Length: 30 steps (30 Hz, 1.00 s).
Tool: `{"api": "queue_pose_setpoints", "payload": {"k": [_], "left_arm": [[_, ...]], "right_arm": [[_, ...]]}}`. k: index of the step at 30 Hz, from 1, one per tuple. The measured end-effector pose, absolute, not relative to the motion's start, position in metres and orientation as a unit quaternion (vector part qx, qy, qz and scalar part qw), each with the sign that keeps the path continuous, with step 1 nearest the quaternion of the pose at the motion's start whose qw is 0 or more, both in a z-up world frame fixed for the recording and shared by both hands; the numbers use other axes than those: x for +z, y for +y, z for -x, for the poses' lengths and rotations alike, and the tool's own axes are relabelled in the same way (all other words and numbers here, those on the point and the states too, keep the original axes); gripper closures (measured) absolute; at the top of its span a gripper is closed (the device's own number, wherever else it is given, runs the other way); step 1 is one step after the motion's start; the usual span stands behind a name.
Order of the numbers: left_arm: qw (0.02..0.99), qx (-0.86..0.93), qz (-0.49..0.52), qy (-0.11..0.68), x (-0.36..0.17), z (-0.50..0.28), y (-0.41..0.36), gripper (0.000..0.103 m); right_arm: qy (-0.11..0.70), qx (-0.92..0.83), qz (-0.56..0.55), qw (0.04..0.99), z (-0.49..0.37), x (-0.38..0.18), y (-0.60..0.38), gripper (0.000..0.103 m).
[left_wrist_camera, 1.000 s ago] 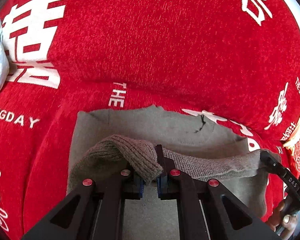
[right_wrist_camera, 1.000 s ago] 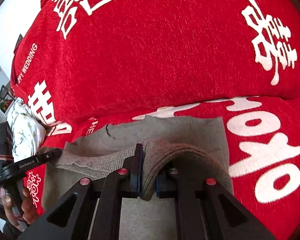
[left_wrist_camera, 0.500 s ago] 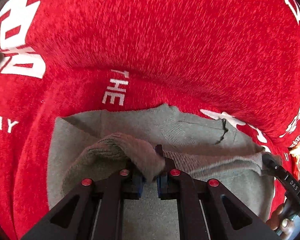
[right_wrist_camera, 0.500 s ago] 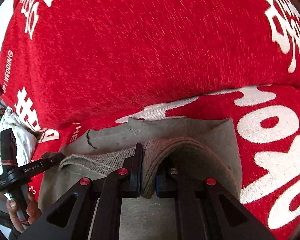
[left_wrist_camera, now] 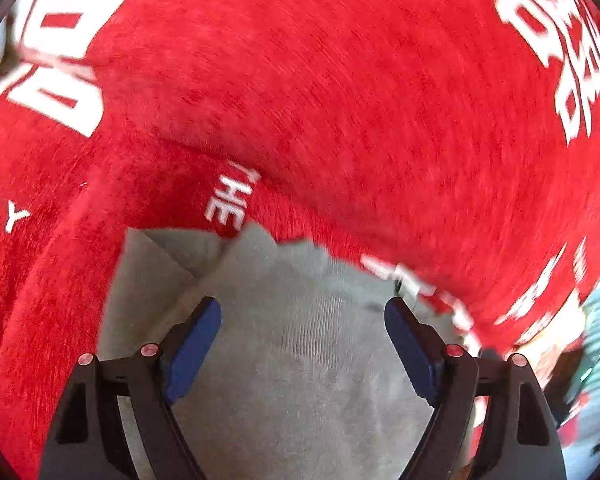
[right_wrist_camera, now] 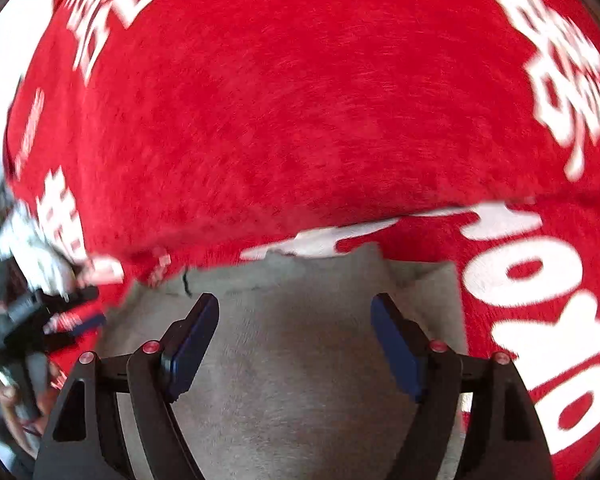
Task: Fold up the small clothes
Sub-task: 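Open both tools and release the folded sweater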
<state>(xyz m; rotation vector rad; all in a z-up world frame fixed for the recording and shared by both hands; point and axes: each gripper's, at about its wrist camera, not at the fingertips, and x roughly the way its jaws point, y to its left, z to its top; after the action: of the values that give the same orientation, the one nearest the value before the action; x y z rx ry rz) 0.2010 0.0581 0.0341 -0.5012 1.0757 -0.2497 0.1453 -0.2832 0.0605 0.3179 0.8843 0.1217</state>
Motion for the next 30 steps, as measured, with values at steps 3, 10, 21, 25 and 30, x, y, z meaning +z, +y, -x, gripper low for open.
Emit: {"api": "queue_pose_setpoints", "payload": {"k": [3, 10, 21, 25, 30], "left_arm": [[0.844, -0.079, 0.083, 0.524, 0.021, -0.203, 0.021, 0.018], [0.849, -0.026, 0.023, 0.528, 0.016, -0.197, 0.029, 0.018], [0.871, -0.043, 0.002, 0.49, 0.025, -0.088, 0.005, 0.018], [0.869, -0.043, -0.002, 0.492, 0.028, -0.066, 0.019, 0.018], [0.867, -0.047, 0.078, 0.489, 0.036, -0.037, 0.05, 0.018]], "right_arm": [[0.467, 0.043, -0.091, 0.879, -0.159, 0.046, -0.258, 0.022], [0.499, -0.071, -0.053, 0.862, -0.148, 0.02, -0.29, 0.022], [0.452, 0.034, 0.019, 0.891, -0.038, 0.036, -0.191, 0.022], [0.479, -0.007, -0.02, 0.878, -0.028, 0.017, -0.218, 0.022], [0.454, -0.026, -0.065, 0.888, 0.011, 0.04, -0.235, 0.02]]}}
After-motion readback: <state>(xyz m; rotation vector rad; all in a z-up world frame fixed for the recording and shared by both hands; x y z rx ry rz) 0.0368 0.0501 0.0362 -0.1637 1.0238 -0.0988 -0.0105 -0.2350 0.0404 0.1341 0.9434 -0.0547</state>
